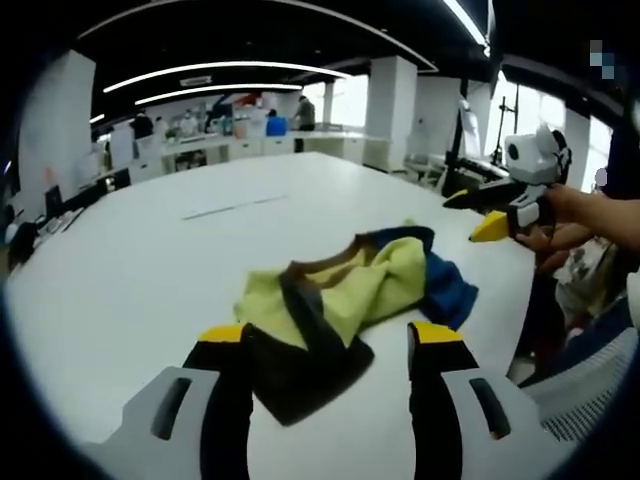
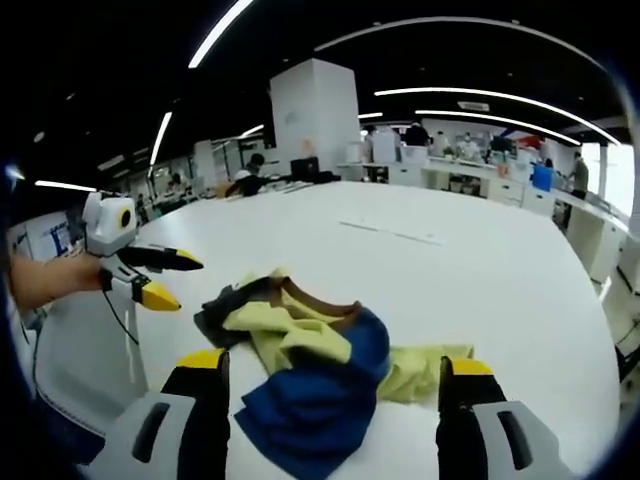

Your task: Fold the garment on the visible template until the final outline fits inside the template.

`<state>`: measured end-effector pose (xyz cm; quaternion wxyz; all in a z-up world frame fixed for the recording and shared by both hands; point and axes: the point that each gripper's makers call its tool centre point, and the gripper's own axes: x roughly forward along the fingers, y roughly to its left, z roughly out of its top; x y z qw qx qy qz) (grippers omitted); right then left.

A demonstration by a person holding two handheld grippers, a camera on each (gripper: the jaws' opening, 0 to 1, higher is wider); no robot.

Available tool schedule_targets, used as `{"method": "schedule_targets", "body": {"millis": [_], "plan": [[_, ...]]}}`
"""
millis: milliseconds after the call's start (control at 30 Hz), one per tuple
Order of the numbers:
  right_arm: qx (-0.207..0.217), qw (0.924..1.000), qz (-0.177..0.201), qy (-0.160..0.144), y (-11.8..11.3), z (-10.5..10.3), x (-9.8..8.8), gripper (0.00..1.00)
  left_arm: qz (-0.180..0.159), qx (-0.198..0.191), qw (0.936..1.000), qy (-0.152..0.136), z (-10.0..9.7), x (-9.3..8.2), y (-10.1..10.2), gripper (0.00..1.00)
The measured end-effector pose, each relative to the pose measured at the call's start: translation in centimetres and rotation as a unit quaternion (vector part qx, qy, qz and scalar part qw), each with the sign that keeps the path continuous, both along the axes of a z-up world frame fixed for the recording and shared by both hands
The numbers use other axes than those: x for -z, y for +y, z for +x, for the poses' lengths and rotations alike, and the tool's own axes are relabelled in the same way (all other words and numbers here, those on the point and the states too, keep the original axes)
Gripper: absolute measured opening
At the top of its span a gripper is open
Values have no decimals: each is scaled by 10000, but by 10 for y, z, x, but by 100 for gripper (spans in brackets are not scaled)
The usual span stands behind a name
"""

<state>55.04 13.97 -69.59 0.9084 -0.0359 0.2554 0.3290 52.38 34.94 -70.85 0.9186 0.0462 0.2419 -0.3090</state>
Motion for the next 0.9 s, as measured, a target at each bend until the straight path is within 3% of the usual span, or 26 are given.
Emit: {"method": "schedule_targets", "body": {"millis": [167, 400, 800, 900], "plan": [[107, 9999, -32, 33, 0, 8, 4, 67, 2, -19, 10000, 77, 4, 7, -4, 47], [470, 9986, -7, 257, -6, 24, 16, 39, 187, 99, 9995, 247, 6, 24, -12, 34], [734, 9949, -36, 687, -10, 32, 40, 22, 393, 209, 9979, 480, 11, 43, -19, 20], [783, 9941, -59, 744, -11, 34, 43, 16, 421, 237, 9966, 669, 10, 50, -19, 10]]}}
